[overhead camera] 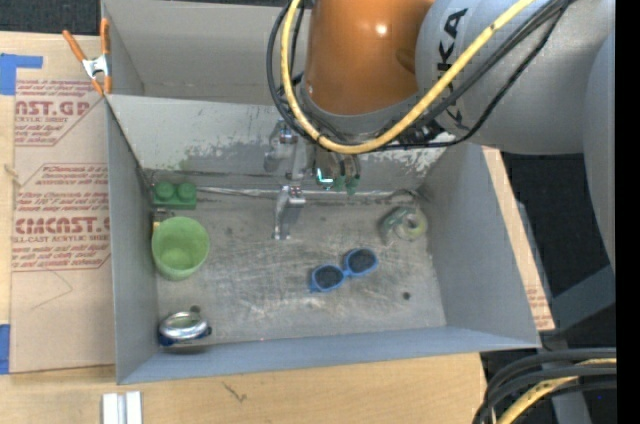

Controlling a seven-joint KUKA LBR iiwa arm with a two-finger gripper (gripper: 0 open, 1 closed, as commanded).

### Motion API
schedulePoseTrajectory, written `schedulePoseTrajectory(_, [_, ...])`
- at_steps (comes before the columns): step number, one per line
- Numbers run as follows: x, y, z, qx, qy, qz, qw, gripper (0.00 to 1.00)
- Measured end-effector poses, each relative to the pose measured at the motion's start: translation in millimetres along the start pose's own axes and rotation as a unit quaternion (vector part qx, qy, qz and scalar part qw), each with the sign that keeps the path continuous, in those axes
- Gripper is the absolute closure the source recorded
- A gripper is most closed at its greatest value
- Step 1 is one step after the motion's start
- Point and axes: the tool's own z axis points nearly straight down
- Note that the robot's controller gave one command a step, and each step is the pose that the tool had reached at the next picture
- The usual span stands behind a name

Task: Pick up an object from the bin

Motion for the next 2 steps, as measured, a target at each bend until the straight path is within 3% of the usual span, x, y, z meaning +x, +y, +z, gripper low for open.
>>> schedulePoseTrajectory(1, [56.5,-158.2,54.5,0.002,-0.0011,0.016,0.9999,0.0])
schedulePoseTrajectory(2, [61.0,-164.6,171.0,0.001,-0.0083,-0.186,0.9825,0.0])
